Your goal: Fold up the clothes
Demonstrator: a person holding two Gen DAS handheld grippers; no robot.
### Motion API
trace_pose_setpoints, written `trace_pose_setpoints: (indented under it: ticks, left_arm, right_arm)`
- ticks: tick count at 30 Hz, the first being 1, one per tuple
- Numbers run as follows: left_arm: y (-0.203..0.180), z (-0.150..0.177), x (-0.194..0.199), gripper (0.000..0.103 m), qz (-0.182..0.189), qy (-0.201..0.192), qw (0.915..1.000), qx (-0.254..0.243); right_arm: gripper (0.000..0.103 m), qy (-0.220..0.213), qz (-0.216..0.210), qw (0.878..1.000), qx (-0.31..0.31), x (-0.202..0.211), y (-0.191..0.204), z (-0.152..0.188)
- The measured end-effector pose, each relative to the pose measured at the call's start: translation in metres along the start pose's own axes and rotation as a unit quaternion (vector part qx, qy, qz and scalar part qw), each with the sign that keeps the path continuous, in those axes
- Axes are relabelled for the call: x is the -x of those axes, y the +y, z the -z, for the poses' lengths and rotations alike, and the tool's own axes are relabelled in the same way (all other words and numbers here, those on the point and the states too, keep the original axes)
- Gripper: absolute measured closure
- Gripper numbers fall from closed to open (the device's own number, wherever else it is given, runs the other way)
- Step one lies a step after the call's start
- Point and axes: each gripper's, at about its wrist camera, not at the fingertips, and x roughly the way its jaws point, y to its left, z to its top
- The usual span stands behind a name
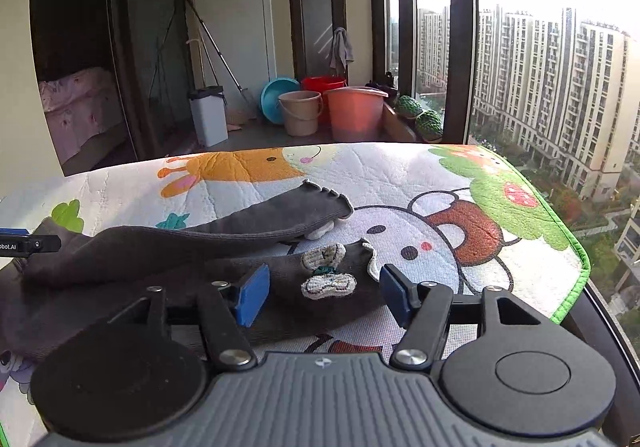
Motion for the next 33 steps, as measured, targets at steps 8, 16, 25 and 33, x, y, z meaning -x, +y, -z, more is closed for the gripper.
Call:
trace_pose_setpoints:
  ticks: [8, 16, 25, 33]
  left_arm:
    - [0.006, 0.005, -0.001, 0.008, 0.001, 0.006, 0.9999, -0.011]
    - [0.045, 0.002, -0.016, 0.012, 0.066, 0.033, 0.9944, 0.076]
    - [0.086, -0.002, -0.014, 0.009, 0.141, 0.029, 0.9806, 0.133]
    - [0.079, -0.035, -0.036, 0.003, 0.133, 0.062, 0.9879, 0.048]
  right_arm:
    - [0.037, 0.005, 0.002, 1.0, -0.023, -0.027, -0.007, -0.032]
    - [0.053, 0.074, 0.007, 0.99, -0.12, -0.101, -0.026, -0.062]
    - [0.047, 0.106, 0.02, 0.98, -0.169, -0.174, -0.018, -0.056]
    - [0.069, 0.126, -0.029, 0.99, -0.054, -0.165, 0.027, -0.052]
